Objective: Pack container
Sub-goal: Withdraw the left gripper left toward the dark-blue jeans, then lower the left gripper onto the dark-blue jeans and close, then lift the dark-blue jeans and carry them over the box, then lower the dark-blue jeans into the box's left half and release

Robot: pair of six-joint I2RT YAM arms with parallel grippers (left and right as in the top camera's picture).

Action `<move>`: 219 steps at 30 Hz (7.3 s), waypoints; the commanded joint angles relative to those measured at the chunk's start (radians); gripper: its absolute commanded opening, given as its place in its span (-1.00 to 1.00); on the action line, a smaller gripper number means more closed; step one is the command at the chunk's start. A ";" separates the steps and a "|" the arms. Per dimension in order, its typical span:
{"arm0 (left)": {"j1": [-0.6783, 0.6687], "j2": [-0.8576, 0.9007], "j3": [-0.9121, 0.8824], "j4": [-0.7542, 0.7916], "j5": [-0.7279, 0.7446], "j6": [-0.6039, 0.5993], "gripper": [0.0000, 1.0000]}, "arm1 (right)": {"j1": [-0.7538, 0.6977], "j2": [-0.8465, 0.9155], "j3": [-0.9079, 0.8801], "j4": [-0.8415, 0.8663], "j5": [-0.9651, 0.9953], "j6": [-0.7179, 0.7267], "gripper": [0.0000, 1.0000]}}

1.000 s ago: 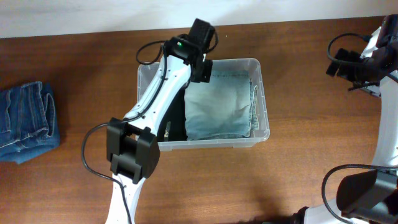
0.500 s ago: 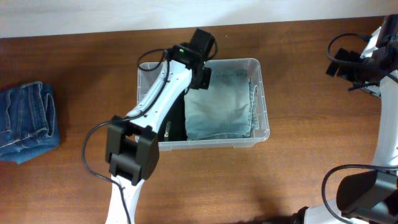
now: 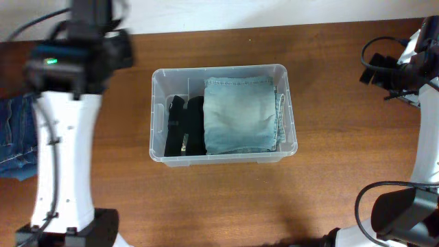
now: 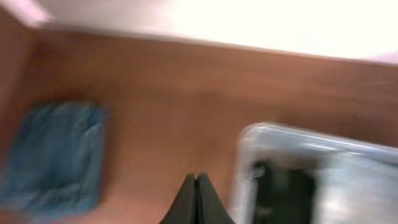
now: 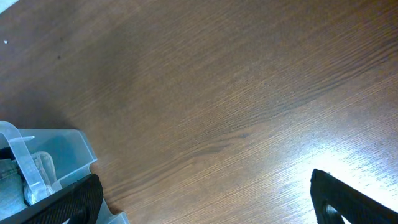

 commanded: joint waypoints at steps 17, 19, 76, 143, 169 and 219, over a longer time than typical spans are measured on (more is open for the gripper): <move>0.372 0.177 -0.152 -0.097 -0.196 0.116 0.06 | -0.003 -0.005 0.006 0.000 0.008 -0.007 0.97; 0.389 0.200 -0.162 -0.097 -0.196 0.155 0.64 | -0.003 -0.005 0.006 0.000 0.008 -0.007 0.97; 0.558 0.373 -0.758 0.638 -0.204 0.532 0.96 | -0.003 -0.005 0.006 0.000 0.008 -0.007 0.97; -0.011 -0.175 -0.191 0.063 -0.065 0.153 -0.99 | -0.003 -0.005 0.006 0.000 0.008 -0.007 0.97; -0.461 -0.053 -0.178 -0.082 -0.056 -0.259 -0.99 | -0.003 -0.005 0.006 0.000 0.008 -0.007 0.97; -0.516 0.282 -0.179 -0.159 -0.282 -0.416 -0.99 | -0.003 -0.005 0.006 0.000 0.008 -0.007 0.97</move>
